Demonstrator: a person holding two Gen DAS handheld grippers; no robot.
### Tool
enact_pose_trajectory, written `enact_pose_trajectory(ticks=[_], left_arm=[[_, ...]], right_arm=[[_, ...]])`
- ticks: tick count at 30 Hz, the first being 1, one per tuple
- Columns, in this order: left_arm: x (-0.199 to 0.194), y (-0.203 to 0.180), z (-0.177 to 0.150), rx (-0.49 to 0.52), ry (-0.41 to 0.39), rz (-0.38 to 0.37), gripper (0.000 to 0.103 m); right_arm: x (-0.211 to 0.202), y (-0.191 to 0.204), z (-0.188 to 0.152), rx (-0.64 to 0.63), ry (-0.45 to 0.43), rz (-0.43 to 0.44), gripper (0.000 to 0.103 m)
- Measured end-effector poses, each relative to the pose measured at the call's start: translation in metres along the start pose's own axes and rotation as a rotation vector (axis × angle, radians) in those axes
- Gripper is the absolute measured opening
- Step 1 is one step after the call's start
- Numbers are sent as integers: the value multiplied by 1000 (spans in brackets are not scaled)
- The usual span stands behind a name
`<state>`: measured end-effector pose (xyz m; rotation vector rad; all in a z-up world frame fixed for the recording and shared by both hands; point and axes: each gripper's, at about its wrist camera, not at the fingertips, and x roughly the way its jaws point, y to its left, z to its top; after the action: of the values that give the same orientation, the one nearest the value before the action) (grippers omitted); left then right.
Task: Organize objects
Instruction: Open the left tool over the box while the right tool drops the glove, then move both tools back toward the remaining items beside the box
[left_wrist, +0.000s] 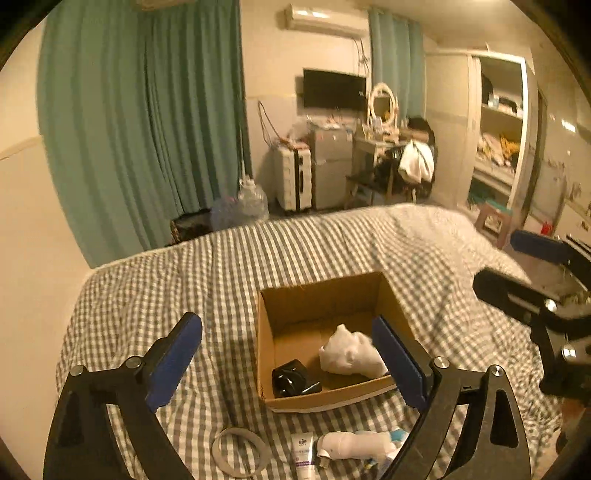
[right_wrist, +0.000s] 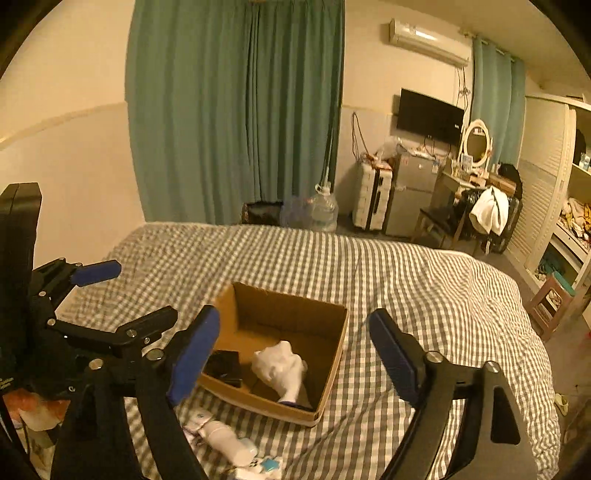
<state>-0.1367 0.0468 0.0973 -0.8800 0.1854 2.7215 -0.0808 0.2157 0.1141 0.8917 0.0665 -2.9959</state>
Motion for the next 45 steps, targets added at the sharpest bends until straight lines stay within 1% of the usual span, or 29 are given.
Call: enact_pose_trajectory(ticks=[2,4,6,8,11,16,20,22,26,30,32,33,38,42,45], left_arm=[[-16,1,-2,-7,-18,20,100],[-27,2,-7,0,-31,31,101],[-36,3,-13,7,-37,39,102],[-42,6,-21,3,-42,57,102],[-46,11,-34,-16,-47,79,103],[-43,24,-62,-68,-31,117,103],[-33,28,-87,-77,-12,152,103],[-22,28,-103,-82,5,186,103],[-2,28,-134,-93,60,192,103],[18,24,-163,-64,101,225,103],[25,22,-173,-53,109,244,103],[28,22,-179,-54,115,246,103],[44,18,-203,-53,165,207,103],[64,11,-221,-30,237,190,103],[73,6,-230,-15,265,168,103]], right_arm=[[-20,6,2,-1,-15,5,91],[-33,11,0,-3,-19,-8,95],[-46,18,-2,-13,-27,-28,96],[-57,23,-4,-17,-40,-27,98],[-66,28,-14,-9,-33,-14,99],[-65,34,-33,-14,-6,-16,99],[-54,36,-54,-12,21,-23,99],[-42,38,-68,-13,45,-24,99],[-19,44,-100,-35,88,-49,99],[9,47,-130,-51,147,-55,99],[23,49,-144,-53,176,-48,99],[31,49,-153,-48,193,-45,99],[61,51,-187,-40,282,-29,99],[75,49,-200,-28,332,-16,99],[79,52,-205,-27,351,5,99]])
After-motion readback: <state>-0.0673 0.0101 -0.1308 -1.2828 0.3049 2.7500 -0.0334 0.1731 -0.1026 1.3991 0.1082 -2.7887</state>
